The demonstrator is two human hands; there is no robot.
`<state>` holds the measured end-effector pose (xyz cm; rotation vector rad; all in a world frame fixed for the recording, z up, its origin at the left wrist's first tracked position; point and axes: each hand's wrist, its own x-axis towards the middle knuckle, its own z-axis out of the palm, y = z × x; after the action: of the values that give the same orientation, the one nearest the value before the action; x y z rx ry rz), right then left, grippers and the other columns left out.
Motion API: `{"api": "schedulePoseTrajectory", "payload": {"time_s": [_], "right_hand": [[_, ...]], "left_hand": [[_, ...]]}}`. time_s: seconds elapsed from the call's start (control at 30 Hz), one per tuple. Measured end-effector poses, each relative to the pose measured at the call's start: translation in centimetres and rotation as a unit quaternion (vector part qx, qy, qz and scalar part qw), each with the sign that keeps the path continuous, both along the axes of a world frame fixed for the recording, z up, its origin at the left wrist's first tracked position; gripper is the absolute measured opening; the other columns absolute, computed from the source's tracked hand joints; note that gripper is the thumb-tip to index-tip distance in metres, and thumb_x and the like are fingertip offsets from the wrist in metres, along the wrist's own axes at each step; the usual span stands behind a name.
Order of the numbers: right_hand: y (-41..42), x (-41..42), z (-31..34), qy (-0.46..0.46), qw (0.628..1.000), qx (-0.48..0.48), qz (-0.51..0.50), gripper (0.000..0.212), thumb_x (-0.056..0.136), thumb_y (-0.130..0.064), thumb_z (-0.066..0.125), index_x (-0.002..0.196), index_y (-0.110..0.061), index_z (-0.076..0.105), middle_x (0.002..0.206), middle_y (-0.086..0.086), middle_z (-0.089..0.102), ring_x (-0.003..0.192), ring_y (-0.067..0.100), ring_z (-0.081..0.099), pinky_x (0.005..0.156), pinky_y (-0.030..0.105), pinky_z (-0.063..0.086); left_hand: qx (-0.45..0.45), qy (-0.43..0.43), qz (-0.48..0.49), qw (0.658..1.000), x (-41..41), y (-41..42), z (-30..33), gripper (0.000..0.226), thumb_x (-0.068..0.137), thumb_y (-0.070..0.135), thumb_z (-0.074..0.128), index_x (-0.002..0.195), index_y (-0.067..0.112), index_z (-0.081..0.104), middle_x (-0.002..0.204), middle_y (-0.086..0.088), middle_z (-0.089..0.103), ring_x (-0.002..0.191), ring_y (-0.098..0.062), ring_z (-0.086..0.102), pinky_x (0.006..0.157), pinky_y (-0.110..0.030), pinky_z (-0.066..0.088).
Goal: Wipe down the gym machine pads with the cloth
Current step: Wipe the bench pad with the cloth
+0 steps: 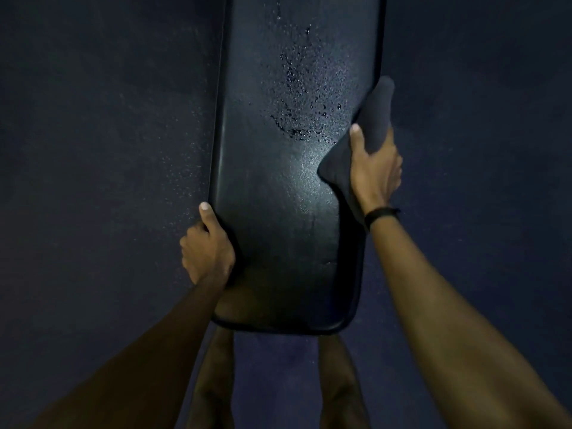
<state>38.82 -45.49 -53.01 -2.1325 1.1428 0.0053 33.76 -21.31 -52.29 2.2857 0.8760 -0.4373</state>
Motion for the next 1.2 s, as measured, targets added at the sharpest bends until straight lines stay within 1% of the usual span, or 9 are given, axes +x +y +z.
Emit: {"api": "schedulePoseTrajectory", "payload": {"time_s": [0.1,0.3,0.4,0.6,0.7,0.77,0.87,1.03,1.2], "right_hand": [[0.6,-1.7,0.5,0.015,0.999,-0.024,0.04,0.074,0.094,-0.064,0.051,0.158,-0.034,0.026,0.145,0.009,0.052,0.132,0.032,0.05,0.103,0.044,0.04],[7.7,-18.0,3.3,0.067,0.996,0.001,0.062,0.077,0.086,-0.077,0.04,0.153,-0.055,0.01,0.154,0.002,0.037,0.135,0.027,0.047,0.101,0.048,0.047],[6.7,-14.3,2.7,0.079,0.996,-0.002,0.033,0.078,0.092,-0.07,0.044,0.157,-0.04,0.014,0.156,0.004,0.036,0.138,0.028,0.043,0.107,0.05,0.038],[1.7,1.2,1.4,0.082,0.996,-0.028,-0.004,0.075,0.1,-0.061,0.039,0.159,-0.019,0.02,0.153,0.016,0.042,0.134,0.036,0.047,0.106,0.049,0.035],[0.2,5.0,1.2,0.071,0.997,-0.028,0.003,0.076,0.099,-0.063,0.041,0.159,-0.022,0.021,0.149,0.016,0.046,0.13,0.037,0.05,0.103,0.048,0.038],[0.7,2.3,1.6,0.064,0.996,-0.032,0.044,0.078,0.096,-0.067,0.042,0.16,-0.03,0.014,0.148,0.016,0.045,0.131,0.037,0.049,0.104,0.052,0.037],[3.6,-6.8,2.6,0.072,0.991,-0.032,0.113,0.083,0.091,-0.074,0.043,0.158,-0.045,0.002,0.159,0.01,0.03,0.139,0.034,0.041,0.105,0.053,0.04],[5.6,-13.5,2.8,0.12,0.988,-0.005,0.096,0.086,0.081,-0.086,0.029,0.151,-0.057,-0.009,0.162,0.007,0.025,0.14,0.031,0.041,0.104,0.048,0.042],[4.3,-7.1,2.4,0.104,0.993,-0.012,0.046,0.077,0.094,-0.073,0.033,0.158,-0.043,0.002,0.152,0.009,0.04,0.13,0.032,0.048,0.104,0.05,0.037]], "left_hand": [[-0.001,-0.001,0.0,1.0,-0.1,0.1,0.0,0.064,0.106,0.054,0.022,0.062,0.015,0.046,0.068,-0.001,0.048,0.076,-0.026,0.05,0.076,-0.04,0.034],[-0.006,-0.005,-0.002,1.0,0.0,0.3,-0.4,0.064,0.105,0.057,0.021,0.061,0.017,0.046,0.066,-0.007,0.051,0.07,-0.03,0.054,0.071,-0.043,0.043],[0.0,-0.008,0.002,1.0,0.0,0.2,-0.4,0.066,0.103,0.06,0.019,0.063,0.017,0.049,0.076,-0.013,0.06,0.077,-0.034,0.058,0.079,-0.05,0.049],[-0.004,-0.002,-0.009,1.0,0.3,0.0,0.0,0.067,0.106,0.054,0.021,0.064,0.01,0.051,0.067,-0.007,0.052,0.073,-0.032,0.055,0.074,-0.044,0.041],[0.003,0.012,-0.013,1.0,0.2,0.1,0.4,0.068,0.107,0.05,0.02,0.093,0.001,0.065,0.089,-0.01,0.061,0.096,-0.037,0.057,0.085,-0.045,0.037],[0.006,0.01,-0.02,1.0,0.7,0.1,0.5,0.06,0.108,0.045,0.023,0.118,0.001,0.063,0.108,-0.019,0.062,0.108,-0.04,0.056,0.088,-0.045,0.036],[-0.007,-0.01,-0.006,1.0,3.9,-0.8,1.3,0.044,0.109,0.035,0.03,0.117,0.005,0.062,0.093,-0.006,0.054,0.097,-0.03,0.053,0.081,-0.037,0.031],[-0.067,0.04,0.053,0.996,12.3,-3.9,0.8,0.07,0.106,0.054,0.019,0.136,-0.001,0.052,0.135,-0.02,0.055,0.124,-0.035,0.051,0.105,-0.046,0.035],[0.029,0.042,0.047,0.998,13.0,-5.4,-0.7,0.075,0.105,0.056,0.016,0.112,-0.003,0.061,0.118,-0.023,0.062,0.109,-0.039,0.057,0.092,-0.047,0.041]]}}
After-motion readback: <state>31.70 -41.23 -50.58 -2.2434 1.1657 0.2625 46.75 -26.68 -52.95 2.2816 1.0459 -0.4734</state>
